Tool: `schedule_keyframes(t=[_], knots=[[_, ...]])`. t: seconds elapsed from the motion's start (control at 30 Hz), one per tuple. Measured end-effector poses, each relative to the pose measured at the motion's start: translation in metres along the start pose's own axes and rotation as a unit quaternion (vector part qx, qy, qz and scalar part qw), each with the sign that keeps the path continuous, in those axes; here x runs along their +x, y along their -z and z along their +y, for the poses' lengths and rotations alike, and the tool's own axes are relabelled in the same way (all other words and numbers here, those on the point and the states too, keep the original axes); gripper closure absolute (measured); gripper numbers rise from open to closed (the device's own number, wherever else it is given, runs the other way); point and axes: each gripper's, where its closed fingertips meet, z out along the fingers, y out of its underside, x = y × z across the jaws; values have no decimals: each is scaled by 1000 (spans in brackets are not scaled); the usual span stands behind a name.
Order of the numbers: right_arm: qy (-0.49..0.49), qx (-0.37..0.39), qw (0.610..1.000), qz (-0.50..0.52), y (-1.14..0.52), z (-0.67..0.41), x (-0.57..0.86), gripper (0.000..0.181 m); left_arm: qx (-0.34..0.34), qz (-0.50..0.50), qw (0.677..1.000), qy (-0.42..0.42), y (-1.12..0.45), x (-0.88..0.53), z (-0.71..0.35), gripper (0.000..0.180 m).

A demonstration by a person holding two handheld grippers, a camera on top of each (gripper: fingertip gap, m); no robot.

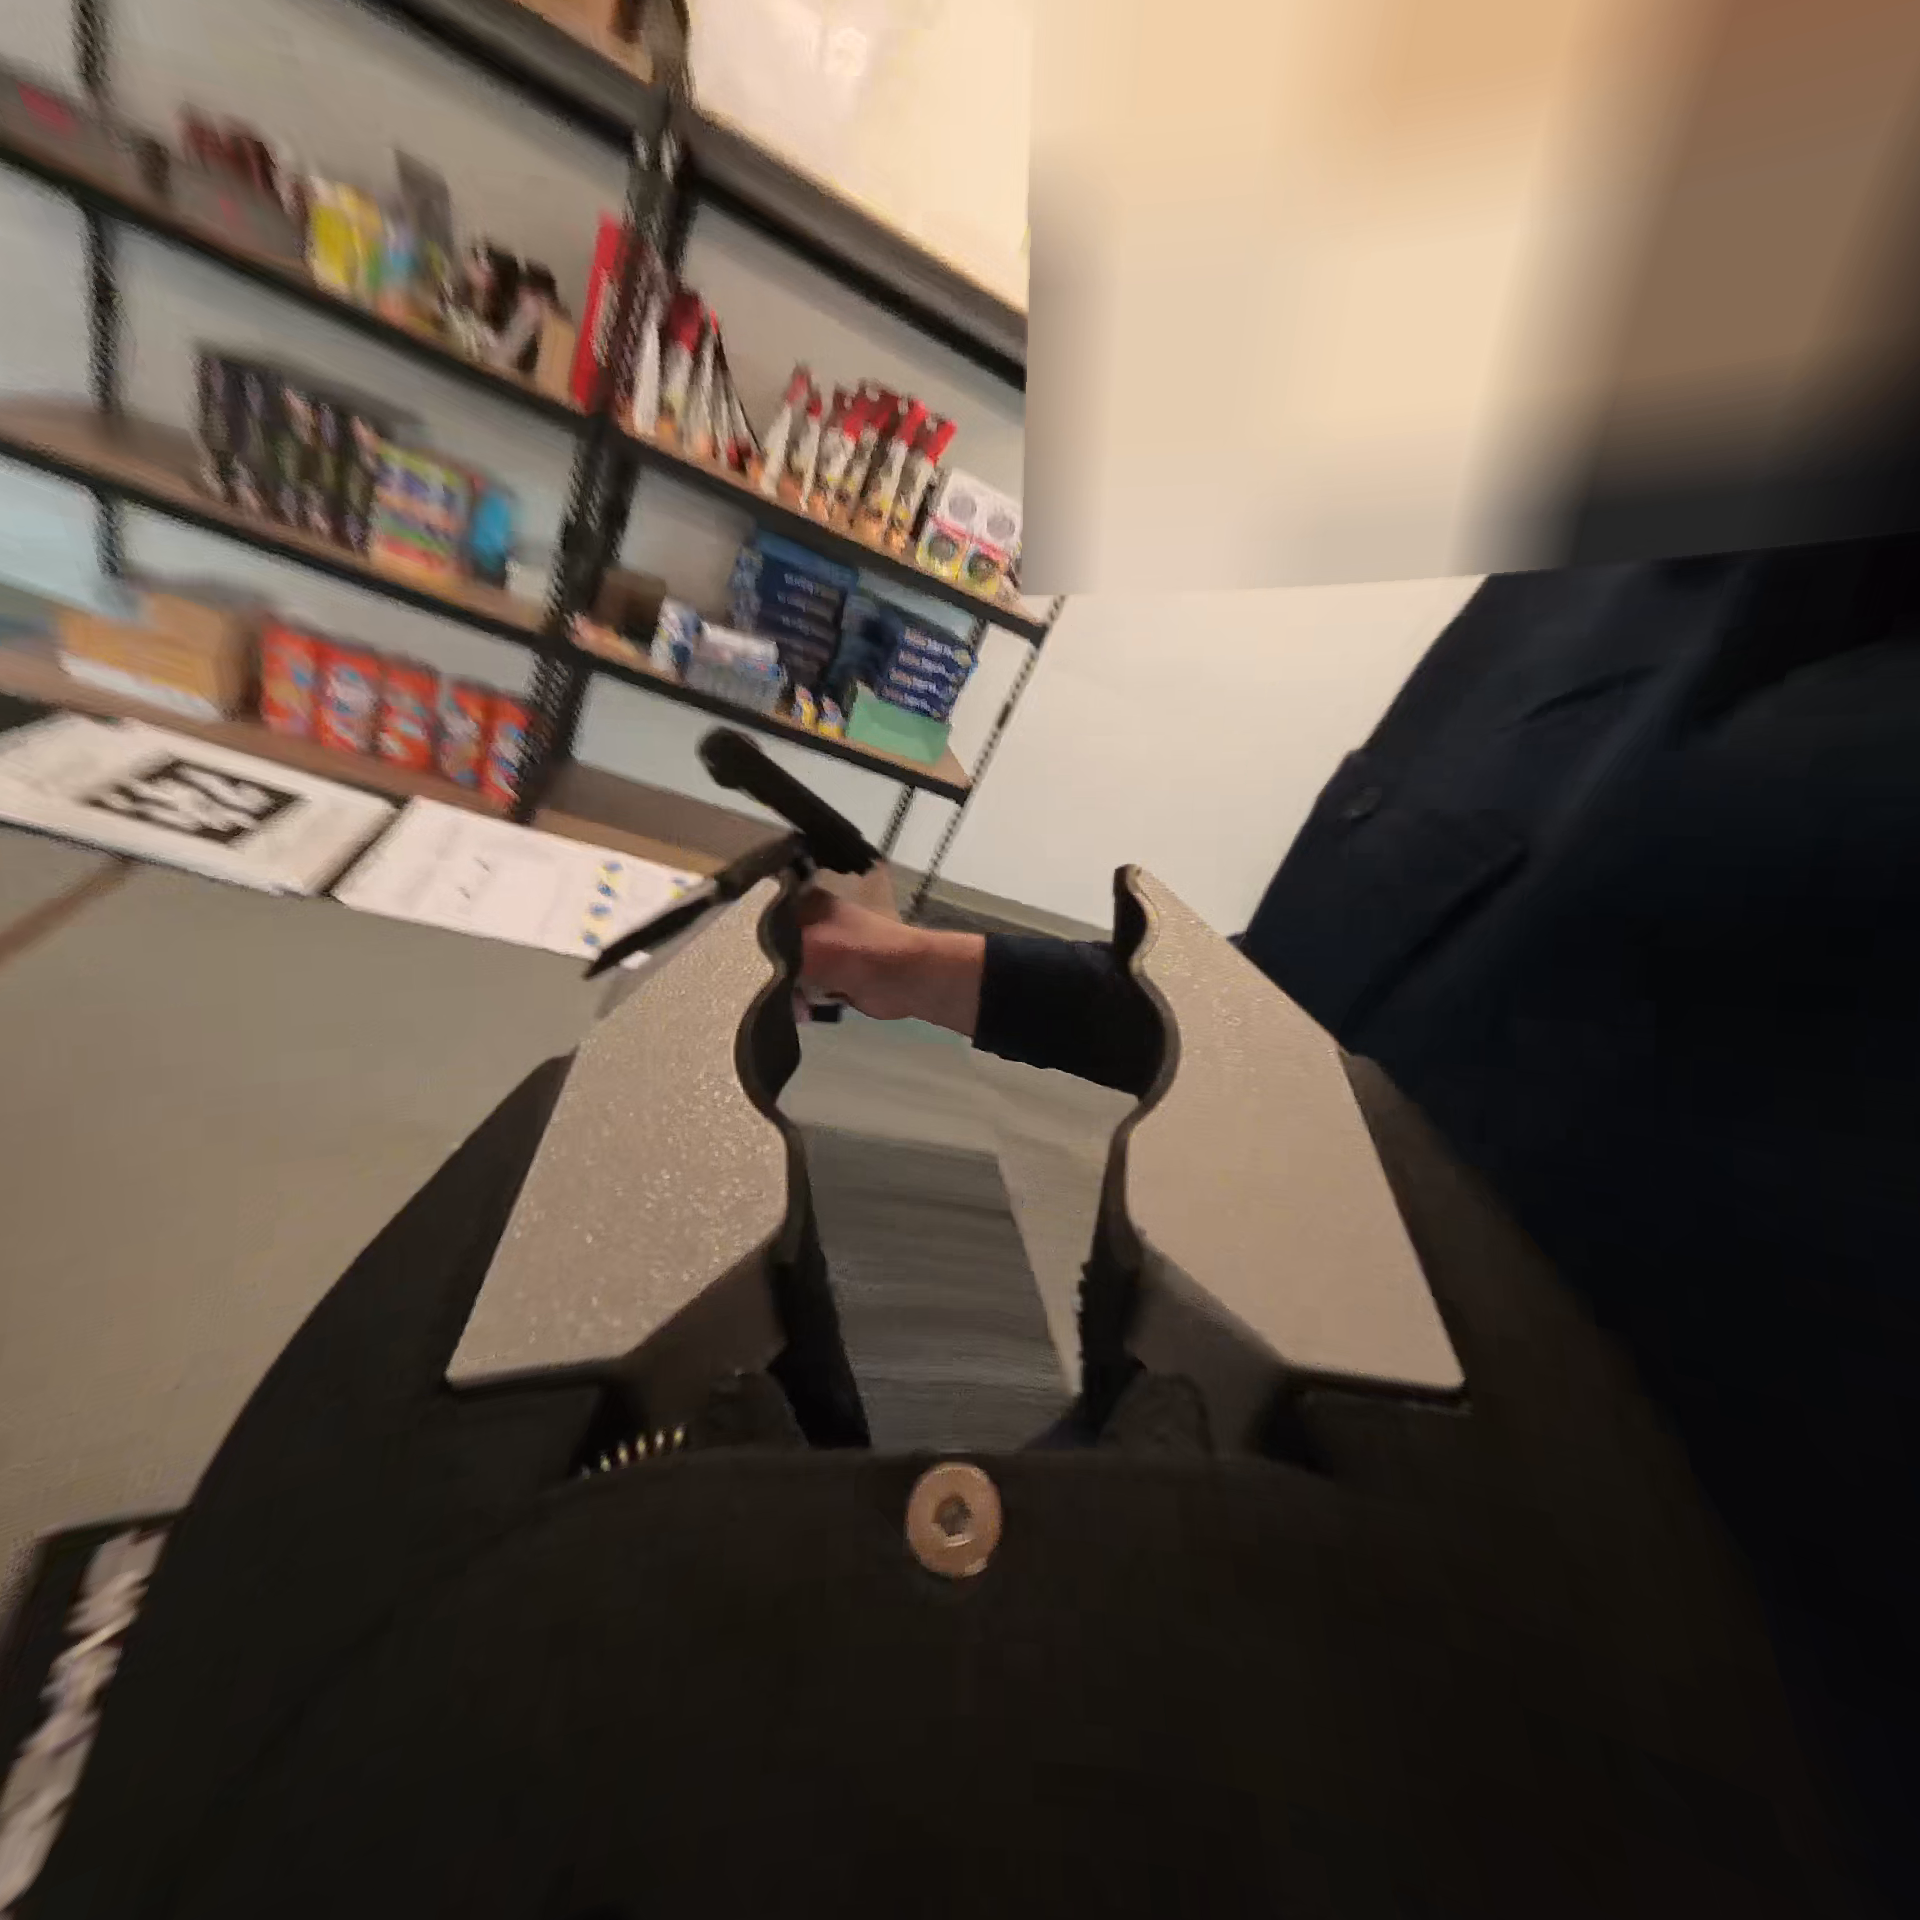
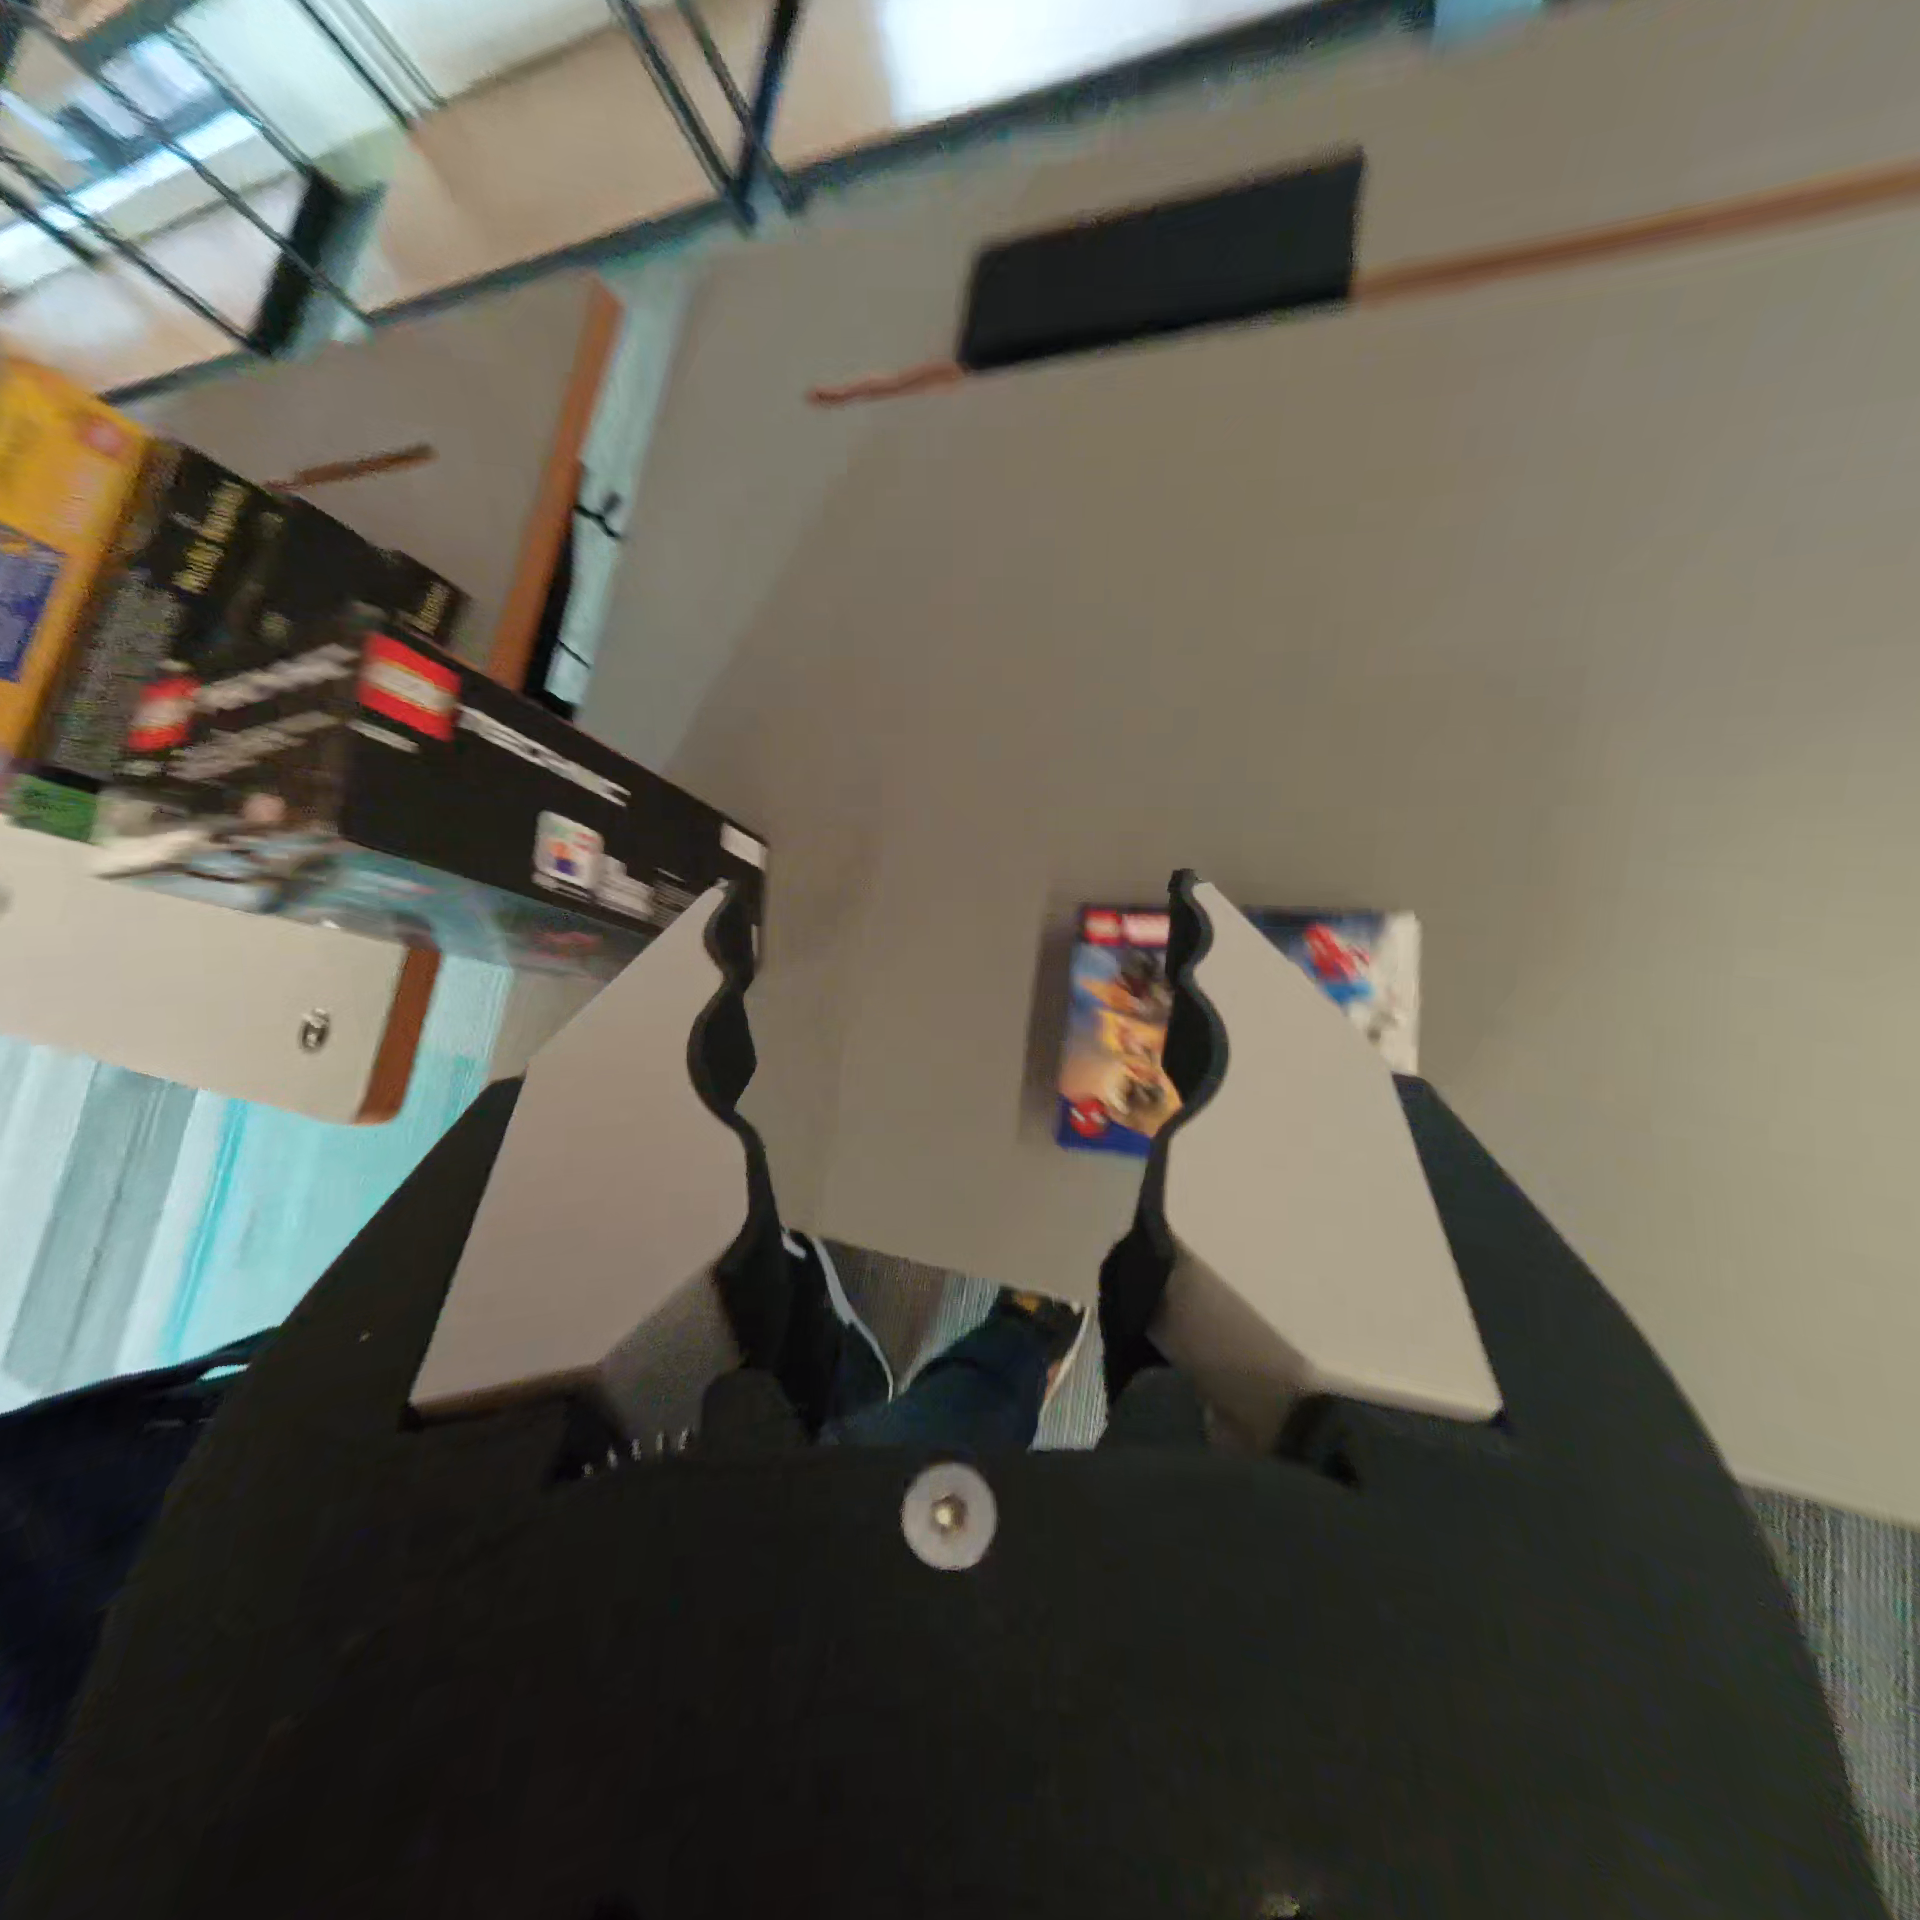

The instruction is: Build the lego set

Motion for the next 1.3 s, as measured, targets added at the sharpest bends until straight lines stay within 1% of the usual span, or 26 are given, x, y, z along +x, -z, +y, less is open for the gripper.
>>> schedule_keyframes(t=[0.03, 0.1, 0.13, 0.2, 0.27, 0.3, 0.33, 0.37, 0.4, 0.43, 0.47, 0.5, 0.57, 0.6, 0.63, 0.7, 0.73, 0.77, 0.8, 0.83, 0.9, 0.93, 1.03, 1.13, 1.23, 1.3], knots=[[-13, -14, 1000, 4, -5, 13, 23, 99, -14, 0, 999, 29, -29, -13, 16, 120], [-31, -39, 999, 8, -20, 37, 64, 96, -40, -13, 992, 117, -87, -44, 52, 104], [-39, -54, 998, 8, -29, 50, 82, 95, -65, -8, 986, 151, -115, -57, 76, 96], [-49, -80, 996, 6, -49, 72, 113, 94, -124, -32, 976, 176, -162, -92, 133, 82], [-62, -118, 991, -2, -71, 95, 136, 89, -187, -60, 956, 217, -197, -130, 202, 68], [-66, -131, 989, -6, -80, 104, 145, 90, -209, -91, 944, 239, -207, -155, 237, 62], [-64, -142, 988, -6, -89, 112, 154, 90, -220, -119, 932, 261, -214, -180, 269, 63], [-58, -154, 986, -5, -98, 120, 161, 90, -230, -148, 918, 287, -217, -205, 302, 62], [-57, -167, 984, -5, -106, 129, 168, 89, -244, -173, 895, 330, -217, -225, 335, 57], [-58, -175, 983, -5, -114, 136, 173, 89, -238, -184, 866, 399, -219, -239, 361, 53], [-56, -183, 982, -6, -120, 143, 178, 91, -219, -194, 837, 462, -220, -252, 380, 53], [-50, -191, 980, -11, -125, 149, 178, 94, -214, -213, 821, 485, -219, -265, 397, 53], [-46, -210, 976, -33, -134, 160, 171, 97, -262, -235, 818, 455, -215, -280, 429, 54], [-45, -220, 973, -43, -138, 165, 166, 99, -285, -231, 818, 444, -216, -282, 441, 54], [-46, -229, 971, -54, -141, 171, 160, 100, -291, -215, 815, 452, -220, -280, 450, 56], [-71, -229, 968, -78, -147, 179, 148, 99, -265, -171, 806, 502, -236, -273, 455, 63], [-76, -216, 970, -77, -149, 178, 146, 98, -266, -175, 801, 506, -237, -273, 461, 61], [-79, -208, 972, -73, -150, 178, 146, 97, -274, -171, 802, 502, -238, -271, 465, 68], [-84, -208, 972, -74, -148, 178, 146, 98, -282, -162, 804, 497, -238, -267, 468, 71], [-93, -208, 971, -79, -147, 176, 145, 99, -285, -155, 805, 497, -239, -262, 469, 70], [-103, -179, 975, -86, -143, 164, 143, 112, -286, -148, 805, 498, -240, -254, 470, 63], [-100, -168, 977, -88, -142, 158, 140, 116, -290, -145, 809, 490, -240, -250, 471, 64], [-77, -168, 979, -82, -139, 153, 135, 115, -269, -128, 815, 497, -244, -240, 467, 72], [-67, -165, 981, -80, -136, 147, 130, 112, -262, -135, 825, 482, -244, -236, 459, 71], [-49, -146, 985, -71, -128, 135, 126, 114, -247, -144, 835, 471, -241, -238, 443, 73], [-54, -145, 986, -66, -123, 130, 126, 113, -262, -152, 842, 447, -239, -240, 436, 74]])
